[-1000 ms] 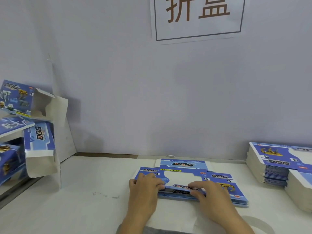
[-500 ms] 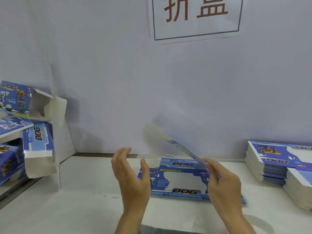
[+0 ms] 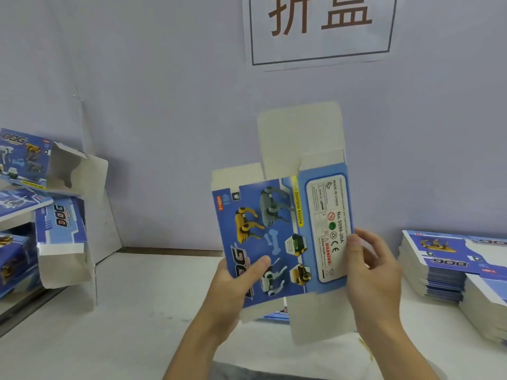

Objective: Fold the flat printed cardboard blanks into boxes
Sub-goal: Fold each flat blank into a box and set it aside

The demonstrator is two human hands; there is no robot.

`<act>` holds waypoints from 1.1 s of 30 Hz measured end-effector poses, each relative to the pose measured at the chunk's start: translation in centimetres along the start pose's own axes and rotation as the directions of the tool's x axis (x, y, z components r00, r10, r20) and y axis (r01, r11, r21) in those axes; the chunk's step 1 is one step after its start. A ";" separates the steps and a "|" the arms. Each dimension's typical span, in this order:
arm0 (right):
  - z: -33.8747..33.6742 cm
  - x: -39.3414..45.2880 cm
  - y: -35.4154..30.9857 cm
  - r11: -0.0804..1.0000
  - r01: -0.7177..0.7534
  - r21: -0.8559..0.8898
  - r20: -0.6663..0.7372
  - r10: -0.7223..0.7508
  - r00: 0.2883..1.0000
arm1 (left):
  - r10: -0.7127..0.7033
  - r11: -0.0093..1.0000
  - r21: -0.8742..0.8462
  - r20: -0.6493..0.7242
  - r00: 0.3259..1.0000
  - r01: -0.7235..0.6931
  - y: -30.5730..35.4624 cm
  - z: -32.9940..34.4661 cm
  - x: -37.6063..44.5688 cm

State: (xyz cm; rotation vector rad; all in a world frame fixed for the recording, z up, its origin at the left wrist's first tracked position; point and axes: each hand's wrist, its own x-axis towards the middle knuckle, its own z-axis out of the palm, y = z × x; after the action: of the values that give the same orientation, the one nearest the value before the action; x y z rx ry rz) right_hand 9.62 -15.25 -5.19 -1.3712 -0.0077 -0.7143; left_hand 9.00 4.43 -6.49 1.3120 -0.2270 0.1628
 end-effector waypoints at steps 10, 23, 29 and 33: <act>1.3 -0.8 -2.8 0.985 -0.175 0.008 0.226 0.169 0.959 | 0.495 0.791 0.475 -0.125 0.860 -0.386 0.9 2.4 0.2; -0.1 -0.6 -5.5 0.719 -0.559 0.413 0.669 0.176 0.722 | 0.622 0.502 0.682 0.142 0.770 -0.532 0.3 0.0 0.4; -0.3 -0.5 -4.6 0.677 -0.594 0.435 0.665 0.202 0.718 | 0.561 0.579 0.648 0.122 0.818 -0.494 0.5 0.1 0.2; -0.2 -0.3 -4.2 0.714 -0.582 0.389 0.634 0.251 0.731 | 0.530 0.593 0.629 0.166 0.832 -0.503 0.4 0.3 0.1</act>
State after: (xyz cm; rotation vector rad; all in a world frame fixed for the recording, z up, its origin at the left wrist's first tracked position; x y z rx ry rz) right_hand 7.32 -15.38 -1.67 -0.8846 -0.3175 0.1226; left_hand 9.03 4.22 -6.05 1.9167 -0.5601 0.8395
